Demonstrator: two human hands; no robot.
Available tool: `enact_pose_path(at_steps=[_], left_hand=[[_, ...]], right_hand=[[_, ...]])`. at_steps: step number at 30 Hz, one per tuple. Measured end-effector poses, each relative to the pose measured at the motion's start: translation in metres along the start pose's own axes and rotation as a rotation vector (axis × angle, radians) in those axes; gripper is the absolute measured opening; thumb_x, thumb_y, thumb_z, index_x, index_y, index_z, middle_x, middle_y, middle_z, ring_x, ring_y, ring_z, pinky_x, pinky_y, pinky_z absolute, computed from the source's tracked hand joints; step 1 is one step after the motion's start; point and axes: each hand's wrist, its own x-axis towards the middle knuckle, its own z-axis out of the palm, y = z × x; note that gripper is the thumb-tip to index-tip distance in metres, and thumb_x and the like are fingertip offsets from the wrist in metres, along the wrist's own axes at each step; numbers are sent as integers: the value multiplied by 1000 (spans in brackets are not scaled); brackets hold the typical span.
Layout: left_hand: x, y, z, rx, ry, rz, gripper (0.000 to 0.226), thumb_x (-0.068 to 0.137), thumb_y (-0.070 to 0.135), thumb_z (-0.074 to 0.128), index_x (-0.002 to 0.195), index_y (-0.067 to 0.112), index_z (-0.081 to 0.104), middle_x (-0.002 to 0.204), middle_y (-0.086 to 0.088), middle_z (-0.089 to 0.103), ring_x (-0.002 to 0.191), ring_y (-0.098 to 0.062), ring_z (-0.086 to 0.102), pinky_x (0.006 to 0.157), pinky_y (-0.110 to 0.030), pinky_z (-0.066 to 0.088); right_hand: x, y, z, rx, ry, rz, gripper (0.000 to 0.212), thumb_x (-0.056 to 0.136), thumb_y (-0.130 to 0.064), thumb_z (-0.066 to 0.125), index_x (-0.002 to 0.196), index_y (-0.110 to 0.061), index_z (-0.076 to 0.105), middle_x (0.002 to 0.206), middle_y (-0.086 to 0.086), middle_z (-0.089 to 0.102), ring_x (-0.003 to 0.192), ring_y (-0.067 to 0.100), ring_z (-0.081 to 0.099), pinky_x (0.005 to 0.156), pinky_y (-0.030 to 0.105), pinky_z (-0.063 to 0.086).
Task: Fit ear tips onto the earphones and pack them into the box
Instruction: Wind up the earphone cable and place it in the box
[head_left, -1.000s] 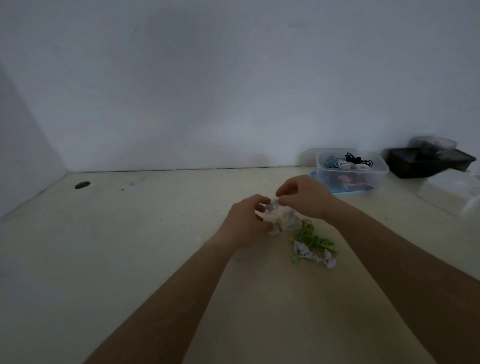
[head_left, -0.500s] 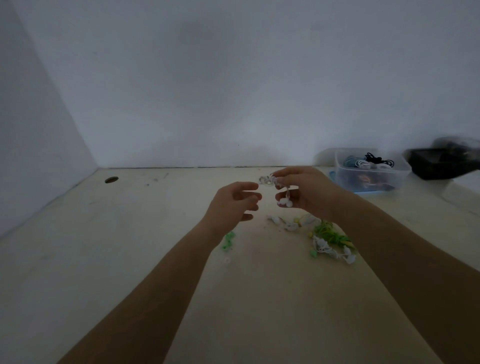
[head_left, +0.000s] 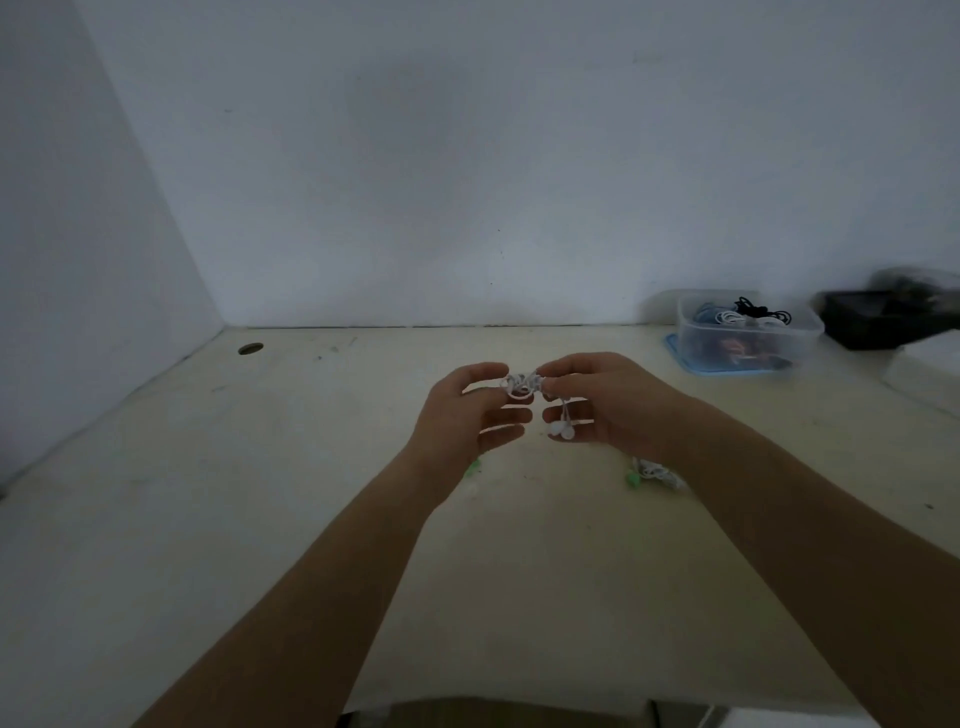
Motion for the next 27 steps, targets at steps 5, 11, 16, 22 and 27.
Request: enact_pose_path(at_steps=[5, 11, 16, 22, 27], left_hand=[[-15, -8, 14, 186, -116, -132, 26, 95, 8, 60, 120, 5, 60, 106, -13, 73, 86, -23, 70, 72, -30, 59], [-18, -17, 23, 96, -83, -81, 25, 86, 14, 75, 106, 0, 72, 88, -10, 73, 75, -14, 68, 68, -21, 55], [-20, -27, 22, 112, -40, -60, 15, 85, 12, 75, 96, 2, 75, 81, -9, 67, 73, -14, 61, 71, -20, 55], [-22, -33, 27, 298, 54, 40, 11, 91, 25, 70, 86, 16, 74, 81, -3, 72, 70, -10, 64, 66, -22, 56], [-20, -33, 29, 240, 119, 43, 14, 93, 19, 67, 96, 6, 73, 81, -5, 72, 67, -10, 64, 63, -21, 54]], right_hand=[[-7, 8, -4, 122, 93, -7, 17, 91, -1, 64, 108, -2, 68, 93, 18, 68, 78, 25, 67, 76, 40, 59], [-10, 20, -2, 245, 136, -28, 22, 90, 4, 65, 112, 4, 62, 91, 20, 67, 74, 24, 67, 76, 39, 59], [-17, 25, 2, 138, 139, -7, 25, 93, 3, 62, 118, 0, 59, 102, 27, 67, 78, 26, 66, 76, 33, 61], [-15, 28, 7, 116, 164, -20, 26, 93, 4, 62, 118, 2, 58, 100, 26, 66, 68, 23, 69, 61, 28, 59], [-11, 29, 11, 31, 189, -24, 19, 93, -9, 66, 112, -5, 65, 92, 16, 68, 73, 20, 64, 60, 28, 53]])
